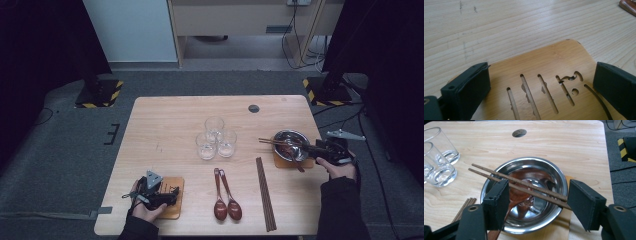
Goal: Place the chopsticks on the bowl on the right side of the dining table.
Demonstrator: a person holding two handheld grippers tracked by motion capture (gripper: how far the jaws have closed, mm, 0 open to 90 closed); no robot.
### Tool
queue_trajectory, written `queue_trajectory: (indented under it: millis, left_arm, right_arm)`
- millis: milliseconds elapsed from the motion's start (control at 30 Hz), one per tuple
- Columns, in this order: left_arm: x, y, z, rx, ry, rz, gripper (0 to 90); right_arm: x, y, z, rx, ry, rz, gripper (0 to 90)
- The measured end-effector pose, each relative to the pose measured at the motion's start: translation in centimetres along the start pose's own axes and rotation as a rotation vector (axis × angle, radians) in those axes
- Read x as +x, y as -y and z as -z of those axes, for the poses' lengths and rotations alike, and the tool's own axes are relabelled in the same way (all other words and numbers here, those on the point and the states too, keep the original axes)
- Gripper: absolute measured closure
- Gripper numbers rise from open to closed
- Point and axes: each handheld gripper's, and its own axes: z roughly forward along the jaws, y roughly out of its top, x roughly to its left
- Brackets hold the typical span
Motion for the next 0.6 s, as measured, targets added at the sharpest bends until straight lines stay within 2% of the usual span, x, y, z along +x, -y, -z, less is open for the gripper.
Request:
queue_trajectory:
  millis: [367, 600]
  left_arm:
    - [0.0, 0.0, 0.0, 0.000, 0.000, 0.001, 0.3]
    - [0.0, 0.0, 0.0, 0.000, 0.000, 0.001, 0.3]
  right_arm:
    - [1.5, -1.5, -1.0, -0.014, -0.007, 0.020, 35.4]
    - [1.9, -2.2, -1.4, -0.019, -0.018, 0.024, 35.6]
